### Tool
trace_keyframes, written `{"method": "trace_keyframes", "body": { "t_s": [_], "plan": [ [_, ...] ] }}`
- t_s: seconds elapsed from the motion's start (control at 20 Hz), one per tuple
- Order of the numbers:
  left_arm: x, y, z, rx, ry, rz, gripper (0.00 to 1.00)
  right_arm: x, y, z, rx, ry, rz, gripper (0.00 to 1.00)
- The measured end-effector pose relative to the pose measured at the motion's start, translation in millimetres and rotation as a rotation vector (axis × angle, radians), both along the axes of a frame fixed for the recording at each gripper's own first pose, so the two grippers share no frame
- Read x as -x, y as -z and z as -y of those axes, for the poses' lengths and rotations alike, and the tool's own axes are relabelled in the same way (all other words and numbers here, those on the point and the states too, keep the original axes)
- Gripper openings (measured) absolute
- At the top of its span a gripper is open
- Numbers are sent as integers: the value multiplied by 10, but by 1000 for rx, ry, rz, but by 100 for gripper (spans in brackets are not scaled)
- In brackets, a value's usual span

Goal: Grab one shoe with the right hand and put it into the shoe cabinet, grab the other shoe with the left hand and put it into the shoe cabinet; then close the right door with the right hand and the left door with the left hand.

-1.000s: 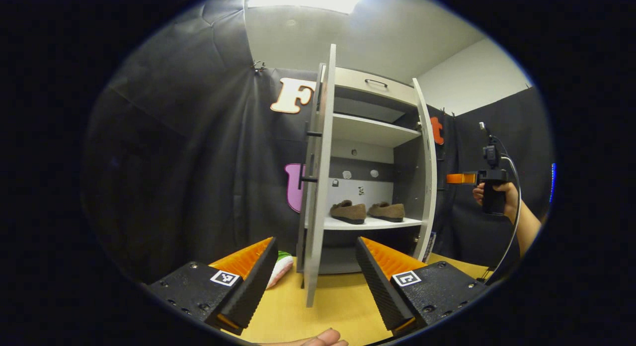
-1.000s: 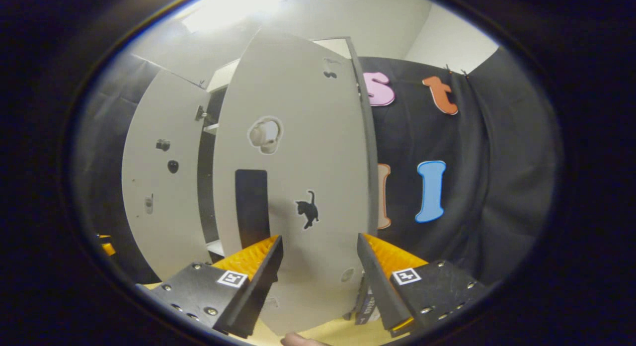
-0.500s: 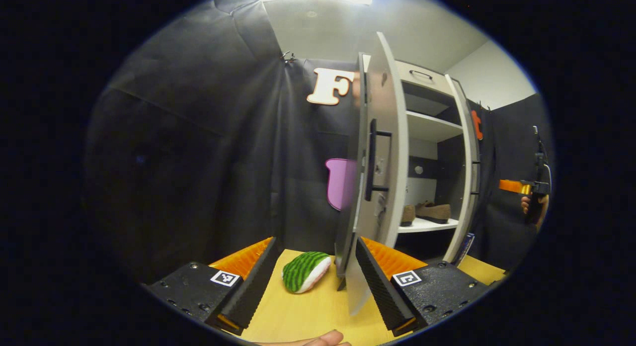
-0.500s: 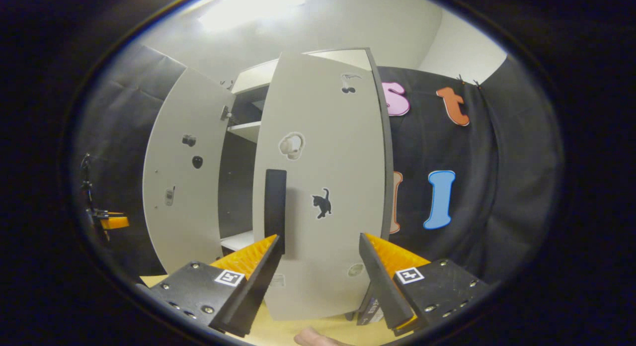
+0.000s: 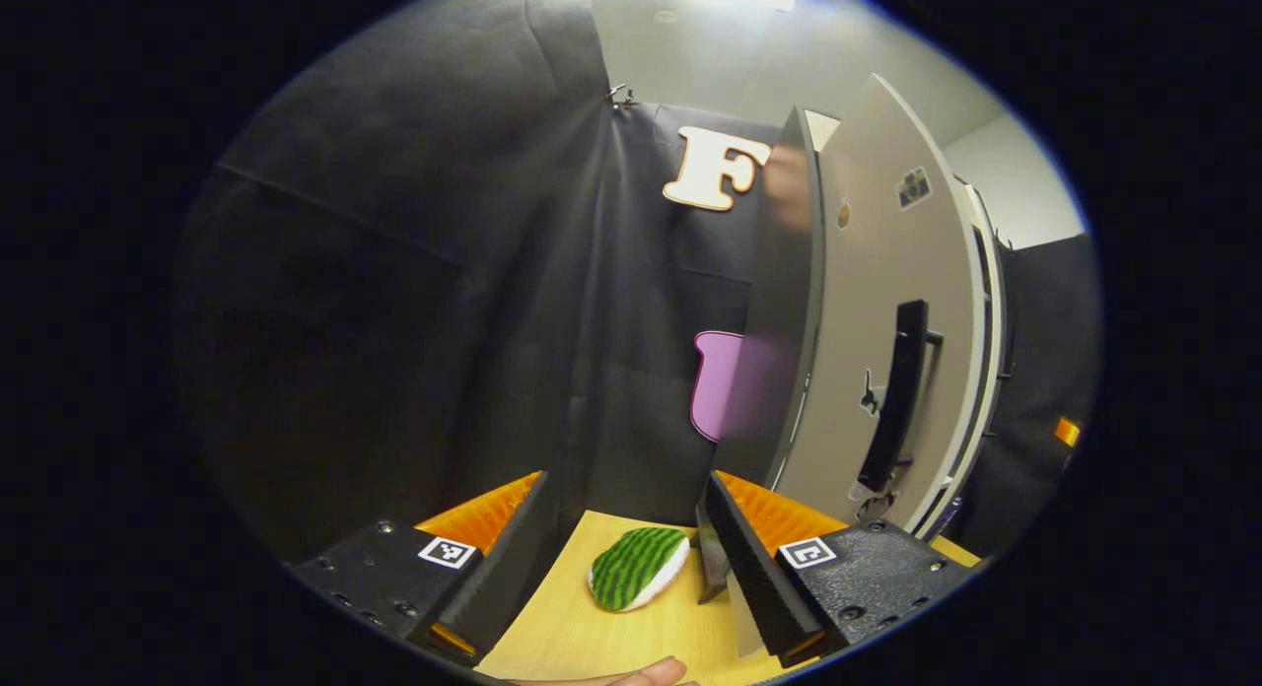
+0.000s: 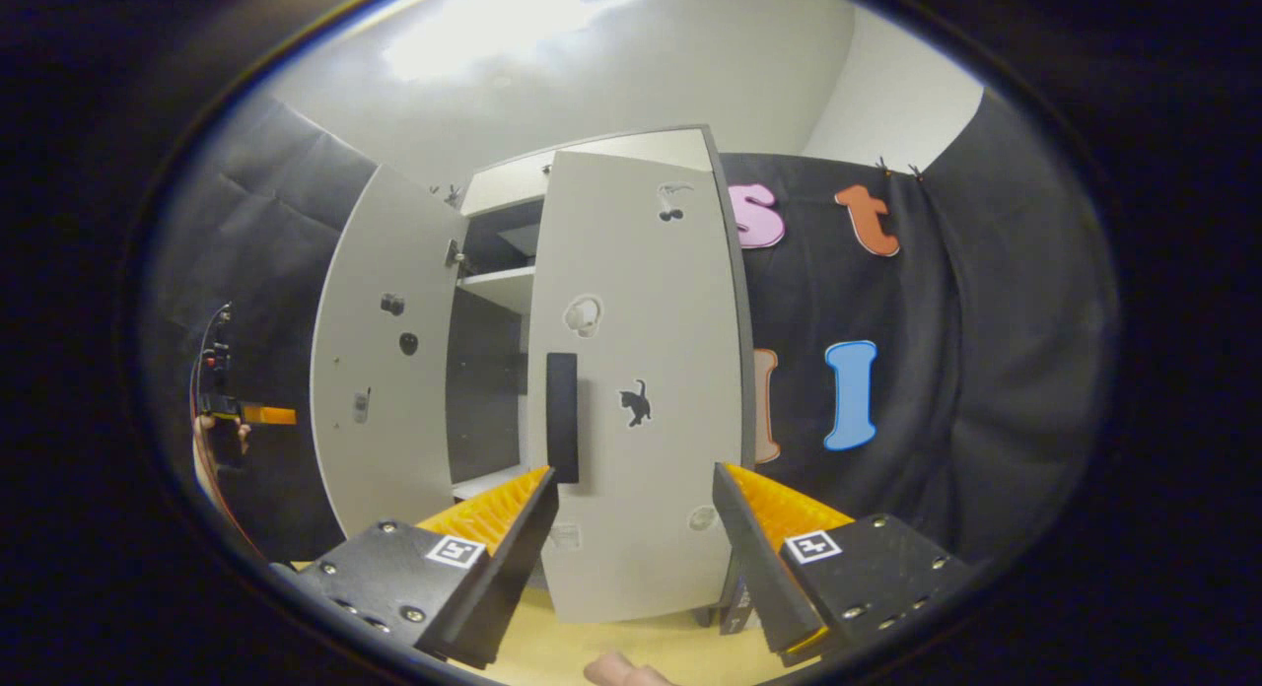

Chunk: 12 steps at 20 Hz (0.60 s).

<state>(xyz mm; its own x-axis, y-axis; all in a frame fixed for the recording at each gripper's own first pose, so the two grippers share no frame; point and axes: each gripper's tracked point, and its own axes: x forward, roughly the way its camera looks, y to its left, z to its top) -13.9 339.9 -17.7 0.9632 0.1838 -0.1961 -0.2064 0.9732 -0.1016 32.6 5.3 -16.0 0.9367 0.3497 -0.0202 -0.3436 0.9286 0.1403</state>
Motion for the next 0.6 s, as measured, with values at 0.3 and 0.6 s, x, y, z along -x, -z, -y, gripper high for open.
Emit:
{"method": "trace_keyframes", "body": {
  "t_s": [0.3, 0.6],
  "plan": [
    [-263, -196, -140, -69, -9, 2, 93, 284, -163, 115, 11, 4, 50, 95],
    [-487, -139, 571, -6, 108, -45, 94, 538, -197, 130, 59, 4, 120, 94]
  ]
}}
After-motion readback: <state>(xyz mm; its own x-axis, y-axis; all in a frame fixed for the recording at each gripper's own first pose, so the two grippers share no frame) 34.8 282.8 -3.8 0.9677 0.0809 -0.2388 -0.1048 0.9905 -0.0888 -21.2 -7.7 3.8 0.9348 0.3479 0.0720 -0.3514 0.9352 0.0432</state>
